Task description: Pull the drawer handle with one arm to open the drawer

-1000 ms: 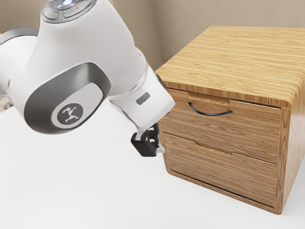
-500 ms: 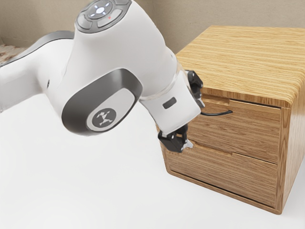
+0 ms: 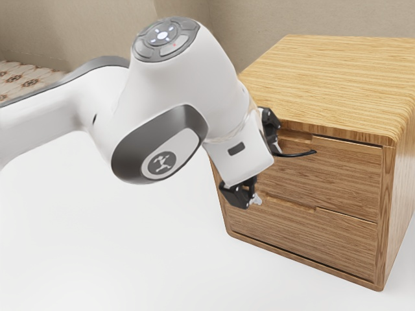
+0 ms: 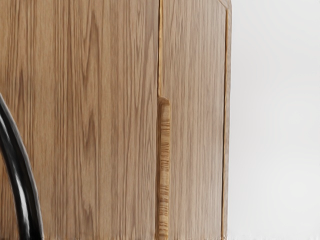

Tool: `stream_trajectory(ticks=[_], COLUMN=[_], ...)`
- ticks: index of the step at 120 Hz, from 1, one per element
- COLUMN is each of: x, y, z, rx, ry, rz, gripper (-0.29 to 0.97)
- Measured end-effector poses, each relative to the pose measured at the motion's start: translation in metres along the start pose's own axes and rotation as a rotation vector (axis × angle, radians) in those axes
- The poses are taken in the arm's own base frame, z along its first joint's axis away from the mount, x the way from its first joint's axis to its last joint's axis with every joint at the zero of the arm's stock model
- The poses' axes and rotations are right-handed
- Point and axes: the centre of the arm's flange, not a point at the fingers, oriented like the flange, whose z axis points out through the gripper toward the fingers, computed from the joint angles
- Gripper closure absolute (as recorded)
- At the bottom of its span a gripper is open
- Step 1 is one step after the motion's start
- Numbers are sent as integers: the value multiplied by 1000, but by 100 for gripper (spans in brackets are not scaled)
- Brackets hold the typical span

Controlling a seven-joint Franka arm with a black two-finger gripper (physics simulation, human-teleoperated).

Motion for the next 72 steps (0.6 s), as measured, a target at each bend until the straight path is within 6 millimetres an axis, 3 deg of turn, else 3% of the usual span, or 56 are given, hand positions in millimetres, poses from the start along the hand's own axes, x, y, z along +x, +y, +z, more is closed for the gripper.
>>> stream_trajectory(ticks=[14, 21, 30, 38, 42, 49, 51, 55, 72], x=[-4, -4, -2, 1, 0, -7, -11, -19, -31], y=[1, 7, 30, 59, 81, 121, 128, 140, 179], z=[6, 9, 2, -18, -34, -70, -80, -101, -241], rx=[-9, -15, -9, 12, 27, 79, 94, 127, 224], ry=[-9, -21, -62, -88, -91, -89, -89, -91, -7], rz=[7, 15, 35, 49, 56, 61, 55, 40, -110], gripper=[-1, -9, -2, 24, 38, 76, 79, 80, 36])
